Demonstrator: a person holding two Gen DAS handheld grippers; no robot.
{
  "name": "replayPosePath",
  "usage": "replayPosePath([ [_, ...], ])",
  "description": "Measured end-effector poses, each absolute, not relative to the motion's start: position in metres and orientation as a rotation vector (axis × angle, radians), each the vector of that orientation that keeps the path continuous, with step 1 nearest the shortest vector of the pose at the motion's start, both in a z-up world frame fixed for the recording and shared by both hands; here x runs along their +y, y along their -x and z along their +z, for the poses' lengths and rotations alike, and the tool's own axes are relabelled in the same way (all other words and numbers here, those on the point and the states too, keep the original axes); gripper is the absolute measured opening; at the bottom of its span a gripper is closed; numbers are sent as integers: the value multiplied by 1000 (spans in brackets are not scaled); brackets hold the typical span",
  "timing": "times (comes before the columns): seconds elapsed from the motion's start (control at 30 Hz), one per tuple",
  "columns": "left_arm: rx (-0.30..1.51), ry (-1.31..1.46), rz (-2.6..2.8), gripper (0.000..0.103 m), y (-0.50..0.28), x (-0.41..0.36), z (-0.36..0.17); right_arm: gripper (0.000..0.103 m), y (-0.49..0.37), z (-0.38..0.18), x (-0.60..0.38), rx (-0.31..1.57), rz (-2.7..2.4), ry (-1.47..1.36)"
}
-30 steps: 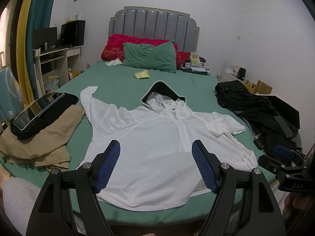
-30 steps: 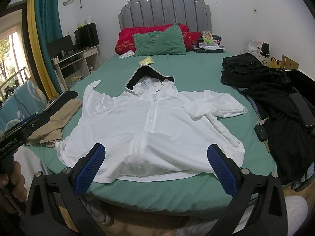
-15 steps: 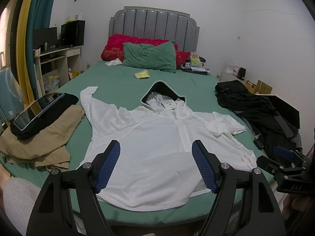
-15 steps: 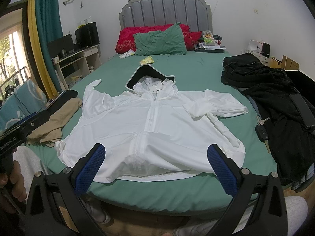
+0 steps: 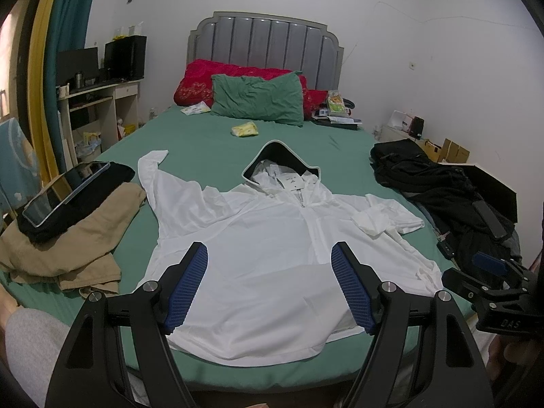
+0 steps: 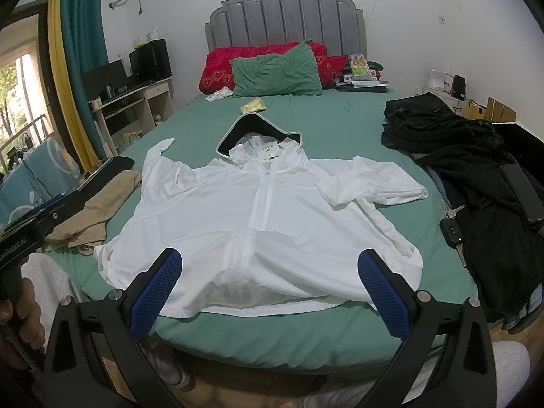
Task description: Fold large clothes
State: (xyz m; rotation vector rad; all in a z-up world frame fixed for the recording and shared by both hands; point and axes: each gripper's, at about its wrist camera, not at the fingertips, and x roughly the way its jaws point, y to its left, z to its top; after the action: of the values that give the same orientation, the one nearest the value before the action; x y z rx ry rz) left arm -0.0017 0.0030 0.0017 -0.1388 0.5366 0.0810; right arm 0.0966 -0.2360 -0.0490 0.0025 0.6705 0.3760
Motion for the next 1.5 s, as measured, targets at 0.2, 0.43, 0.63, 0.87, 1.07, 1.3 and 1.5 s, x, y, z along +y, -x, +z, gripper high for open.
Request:
replayPosePath([
  [0.2, 533, 135, 79, 78, 0, 1, 3, 102, -97, -49, -236, 670, 376, -1],
  [0.43, 532, 139, 52, 78, -6, 0, 3, 102, -105, -48, -234, 684, 377, 3],
  [0.63, 608, 148, 13, 78, -35, 7, -18, 102, -140, -58, -239, 699, 391, 27],
  [0.87, 730, 133, -9, 78, -92, 19, -56, 102, -235, -88, -253, 750, 374, 156],
  [1.07, 790, 172, -39, 78, -144, 40, -82, 66, -310, -147, -237, 849, 357, 485],
  [1.3, 848, 191, -36, 78, -186, 73, -106, 39, -360, -194, -218, 852, 331, 732],
  [1.5, 853, 215, -17, 78, -196, 104, -111, 3, -378, -165, -201, 765, 349, 673],
])
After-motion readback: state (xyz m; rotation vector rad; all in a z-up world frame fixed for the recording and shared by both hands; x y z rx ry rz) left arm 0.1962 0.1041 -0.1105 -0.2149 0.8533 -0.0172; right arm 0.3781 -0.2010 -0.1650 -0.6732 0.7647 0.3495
